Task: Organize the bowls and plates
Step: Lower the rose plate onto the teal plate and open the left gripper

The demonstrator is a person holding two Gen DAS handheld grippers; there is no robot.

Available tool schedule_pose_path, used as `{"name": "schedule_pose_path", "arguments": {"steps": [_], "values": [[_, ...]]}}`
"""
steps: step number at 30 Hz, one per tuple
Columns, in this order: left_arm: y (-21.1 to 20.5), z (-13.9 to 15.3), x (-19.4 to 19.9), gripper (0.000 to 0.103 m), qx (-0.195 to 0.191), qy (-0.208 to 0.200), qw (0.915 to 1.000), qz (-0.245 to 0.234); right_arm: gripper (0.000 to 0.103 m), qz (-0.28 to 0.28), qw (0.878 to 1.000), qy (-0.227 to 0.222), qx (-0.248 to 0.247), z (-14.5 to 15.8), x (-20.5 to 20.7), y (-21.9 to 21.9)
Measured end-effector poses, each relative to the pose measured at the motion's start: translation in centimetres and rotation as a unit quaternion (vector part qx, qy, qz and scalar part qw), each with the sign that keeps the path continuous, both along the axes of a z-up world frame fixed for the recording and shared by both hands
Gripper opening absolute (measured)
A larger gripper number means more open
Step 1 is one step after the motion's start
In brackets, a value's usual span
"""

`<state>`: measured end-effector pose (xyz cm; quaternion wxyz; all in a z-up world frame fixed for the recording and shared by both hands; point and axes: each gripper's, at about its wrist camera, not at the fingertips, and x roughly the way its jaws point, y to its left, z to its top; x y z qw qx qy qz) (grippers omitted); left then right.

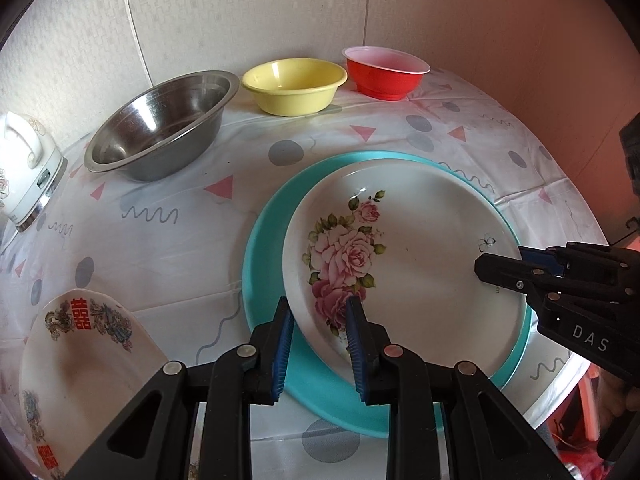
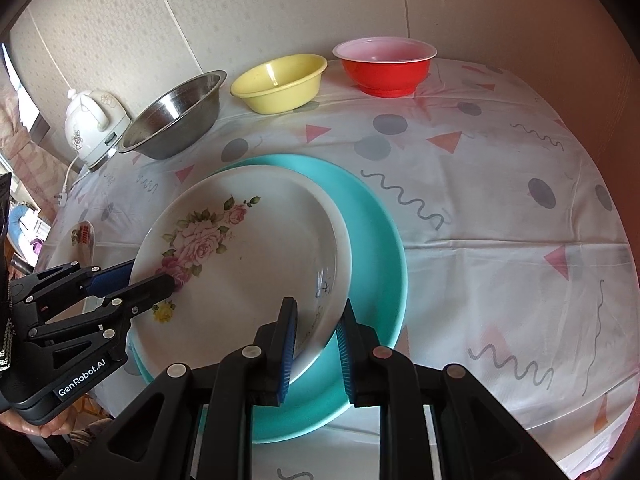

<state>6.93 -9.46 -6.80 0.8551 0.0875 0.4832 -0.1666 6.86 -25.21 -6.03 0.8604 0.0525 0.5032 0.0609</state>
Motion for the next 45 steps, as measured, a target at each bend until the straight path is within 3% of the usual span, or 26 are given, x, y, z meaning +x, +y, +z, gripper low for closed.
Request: {"name": "schedule_pose_path", "arguments": {"steps": [4, 10, 27, 38, 45], "values": [[-0.3, 0.1, -0.2, 0.027, 0.018, -0.009, 0.9998, -0.001, 0.02, -0.001, 1.0, 0.0, 0.0, 0.0, 0.0, 0.0], [-0.2, 0.2, -0.2, 0.026, 0.015, -0.01, 0.9998, 0.001, 0.022, -0.006, 1.0, 0.001, -0.008, 0.0, -0.1, 0.4], [1.4, 2.8, -1.8, 0.027, -0.005, -0.068, 0.9975, 0.014, 0.03, -0.035, 0.999, -0.019, -0.001, 1.4, -0.7, 0.1], [3.8, 3.8, -1.8, 0.027, -0.028, -0.073, 0.9958, 0.047, 0.031, -0.057, 0.998, -0.028, 0.0, 2.2, -0.7, -0.2], [5.7, 4.5, -1.8, 0.03, -0.039, -0.076, 0.9941, 0.067, 0.035, -0.067, 0.996, -0.056, -0.002, 3.6, -0.9, -0.2]]}}
